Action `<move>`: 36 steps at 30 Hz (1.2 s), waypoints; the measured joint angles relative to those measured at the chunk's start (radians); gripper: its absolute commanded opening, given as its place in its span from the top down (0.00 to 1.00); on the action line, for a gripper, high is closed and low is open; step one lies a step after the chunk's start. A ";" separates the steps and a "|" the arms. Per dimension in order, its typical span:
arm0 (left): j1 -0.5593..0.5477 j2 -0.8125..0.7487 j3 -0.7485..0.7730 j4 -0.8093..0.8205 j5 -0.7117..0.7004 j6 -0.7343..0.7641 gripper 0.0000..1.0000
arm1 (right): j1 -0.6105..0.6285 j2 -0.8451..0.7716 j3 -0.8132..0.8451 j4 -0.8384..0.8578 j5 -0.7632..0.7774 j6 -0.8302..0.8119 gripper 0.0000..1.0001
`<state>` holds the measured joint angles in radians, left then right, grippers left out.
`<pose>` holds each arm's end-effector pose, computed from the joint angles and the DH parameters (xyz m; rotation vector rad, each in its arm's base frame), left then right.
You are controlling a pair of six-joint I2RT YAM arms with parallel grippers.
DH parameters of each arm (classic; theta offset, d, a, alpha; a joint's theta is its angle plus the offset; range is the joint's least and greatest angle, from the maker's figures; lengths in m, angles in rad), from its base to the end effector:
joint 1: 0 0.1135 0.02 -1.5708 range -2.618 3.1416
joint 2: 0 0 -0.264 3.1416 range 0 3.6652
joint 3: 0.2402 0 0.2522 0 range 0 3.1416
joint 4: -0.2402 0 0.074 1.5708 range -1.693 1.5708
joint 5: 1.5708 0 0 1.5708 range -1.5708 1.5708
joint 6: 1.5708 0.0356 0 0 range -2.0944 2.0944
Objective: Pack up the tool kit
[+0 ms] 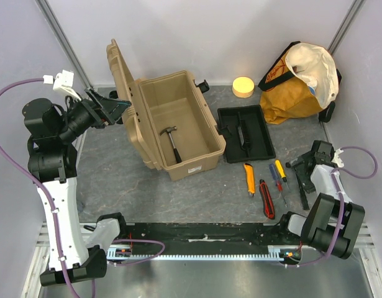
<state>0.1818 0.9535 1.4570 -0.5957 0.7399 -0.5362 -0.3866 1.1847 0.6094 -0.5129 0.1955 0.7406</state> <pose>0.1545 0.0040 0.4903 -0.0328 1.7140 -0.8768 0.1912 -0.0853 0.1786 1.4588 2.1894 -0.1399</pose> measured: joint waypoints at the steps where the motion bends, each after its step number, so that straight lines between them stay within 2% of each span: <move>1: 0.000 0.000 0.000 0.000 0.000 0.000 0.24 | -0.003 0.011 -0.010 0.010 -0.015 0.000 0.02; 7: 0.000 0.000 0.000 0.000 -0.001 0.005 0.24 | -0.005 0.045 -0.034 0.089 -0.106 -0.002 0.03; 16: 0.000 0.000 0.000 0.000 -0.004 0.007 0.24 | -0.005 0.155 0.001 0.260 -0.160 -0.024 0.26; 22: 0.000 0.000 0.000 0.000 -0.004 0.007 0.24 | -0.004 0.204 0.032 0.303 -0.177 -0.064 0.11; 26: 0.000 0.000 0.000 0.000 -0.004 0.007 0.24 | -0.004 0.155 0.012 0.277 -0.169 -0.086 0.10; 29: 0.000 0.000 0.000 0.000 -0.004 0.007 0.24 | -0.004 0.090 0.002 0.219 -0.138 -0.103 0.18; 32: 0.000 0.000 0.000 -0.001 -0.004 0.007 0.24 | -0.004 0.048 0.002 0.174 -0.108 -0.111 0.21; 36: 0.000 0.000 0.000 0.000 -0.004 0.007 0.24 | -0.004 0.026 -0.002 0.116 -0.089 -0.125 0.35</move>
<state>0.1818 0.9535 1.4567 -0.5961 0.7357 -0.5293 -0.3908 1.2106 0.6079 -0.3965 0.1066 0.6159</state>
